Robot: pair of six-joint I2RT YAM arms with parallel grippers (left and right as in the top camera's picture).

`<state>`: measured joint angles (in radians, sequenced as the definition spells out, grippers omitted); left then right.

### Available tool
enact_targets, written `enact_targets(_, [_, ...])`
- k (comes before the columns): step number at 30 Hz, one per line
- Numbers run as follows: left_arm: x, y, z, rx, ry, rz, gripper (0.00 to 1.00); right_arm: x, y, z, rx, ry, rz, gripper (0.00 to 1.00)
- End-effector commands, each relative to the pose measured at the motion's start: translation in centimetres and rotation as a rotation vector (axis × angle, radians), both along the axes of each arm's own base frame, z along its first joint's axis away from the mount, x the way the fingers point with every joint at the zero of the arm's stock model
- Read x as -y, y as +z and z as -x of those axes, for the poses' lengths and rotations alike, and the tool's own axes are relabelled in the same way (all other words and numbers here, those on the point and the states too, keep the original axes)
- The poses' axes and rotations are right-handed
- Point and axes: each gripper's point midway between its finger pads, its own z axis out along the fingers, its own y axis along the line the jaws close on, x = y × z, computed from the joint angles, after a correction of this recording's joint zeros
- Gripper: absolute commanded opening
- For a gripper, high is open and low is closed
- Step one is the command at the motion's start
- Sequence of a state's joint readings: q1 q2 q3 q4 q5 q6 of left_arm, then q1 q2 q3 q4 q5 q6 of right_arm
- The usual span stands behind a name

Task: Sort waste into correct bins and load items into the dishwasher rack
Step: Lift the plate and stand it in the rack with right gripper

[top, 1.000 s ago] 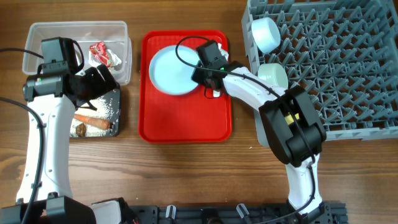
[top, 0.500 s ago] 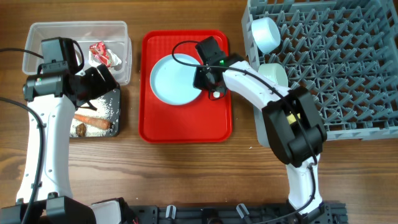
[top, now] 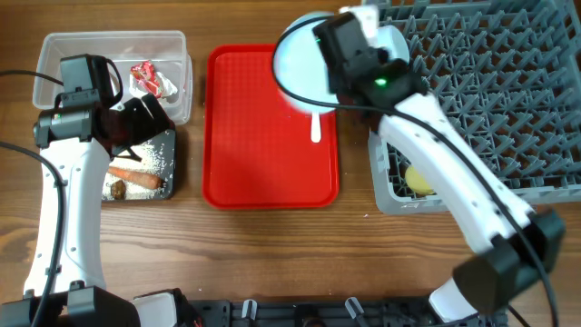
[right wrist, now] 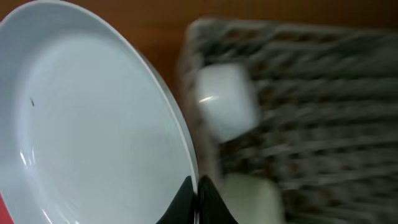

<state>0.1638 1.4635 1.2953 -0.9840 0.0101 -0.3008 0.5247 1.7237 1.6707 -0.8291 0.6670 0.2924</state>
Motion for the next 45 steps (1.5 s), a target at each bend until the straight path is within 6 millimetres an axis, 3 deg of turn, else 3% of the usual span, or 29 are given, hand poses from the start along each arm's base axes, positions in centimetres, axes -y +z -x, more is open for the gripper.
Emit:
enact_targets(1, [-0.1,0.4,-0.5,0.015,-0.001,0.004,1.0,8.2,6.7,0.7,0.121,-0.216,0.373,0.04])
enact_targets(5, [-0.1,0.4,-0.5,0.014,-0.001,0.005,1.0,11.5,7.4,-0.2,0.044,-0.195,0.505,0.04])
enact_targets(9, [-0.1,0.4,-0.5,0.015,-0.001,0.004,1.0,15.6,7.5,-1.0,0.044,-0.265,0.479,0.04])
enact_targets(15, [-0.1,0.4,-0.5,0.015,-0.001,0.004,1.0,18.4,4.7,-2.9,-0.116,-0.027,0.49,0.04])
enact_targets(23, [-0.1,0.4,-0.5,0.014,-0.001,0.005,1.0,22.7,0.8,-4.1,-0.203,-0.048,0.443,0.04])
enact_targets(34, [-0.1,0.4,-0.5,0.014,-0.001,0.004,1.0,22.9,-5.7,-6.0,-0.341,-0.01,0.459,0.04])
enact_targets(45, [-0.1,0.4,-0.5,0.014,-0.001,0.004,1.0,21.6,-6.5,-6.5,-0.317,0.007,0.389,0.07])
